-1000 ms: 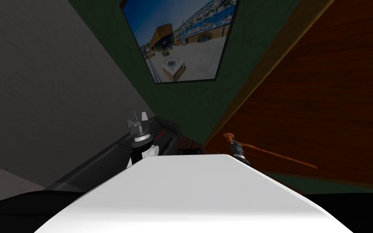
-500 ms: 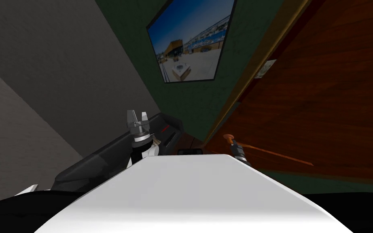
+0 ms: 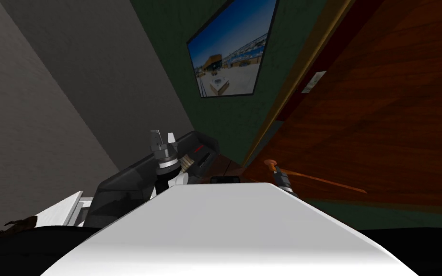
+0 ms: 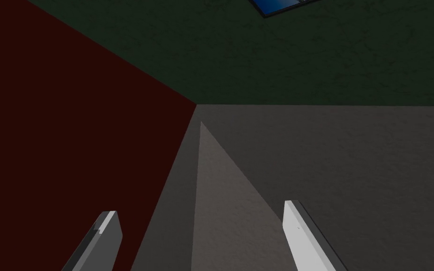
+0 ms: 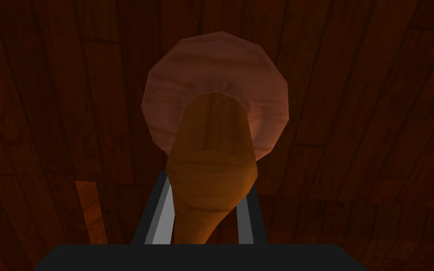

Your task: Pull the door open

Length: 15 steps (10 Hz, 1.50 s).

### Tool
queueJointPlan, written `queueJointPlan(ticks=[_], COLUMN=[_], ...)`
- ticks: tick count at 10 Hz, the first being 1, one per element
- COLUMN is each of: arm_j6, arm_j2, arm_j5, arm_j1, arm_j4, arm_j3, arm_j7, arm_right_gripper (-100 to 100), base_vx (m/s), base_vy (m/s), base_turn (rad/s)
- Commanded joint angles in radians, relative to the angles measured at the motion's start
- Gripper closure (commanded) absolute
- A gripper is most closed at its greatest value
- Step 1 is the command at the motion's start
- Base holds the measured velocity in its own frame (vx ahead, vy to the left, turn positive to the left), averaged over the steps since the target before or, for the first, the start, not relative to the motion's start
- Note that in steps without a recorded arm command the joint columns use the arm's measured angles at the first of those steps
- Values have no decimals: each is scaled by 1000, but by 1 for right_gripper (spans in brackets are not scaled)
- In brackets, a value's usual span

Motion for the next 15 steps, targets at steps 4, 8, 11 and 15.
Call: queueJointPlan(ticks=[4,8,11,15], arm_j6=[-39,-54,-80,-118], arm_j2=[-30,-44,-62,-90], arm_j5=[22,33,40,50], arm_j1=[1,0,-3,-9], arm_j4=[19,27,48,75], arm_j3=[31,49,72,100], arm_j7=[-33,-51,-73,-102], arm_right_gripper=[100,100,100,100], base_vx=[-213,-222,-230,-260], base_vy=[-12,-12,-18,-31], base_turn=[122,105,158,157])
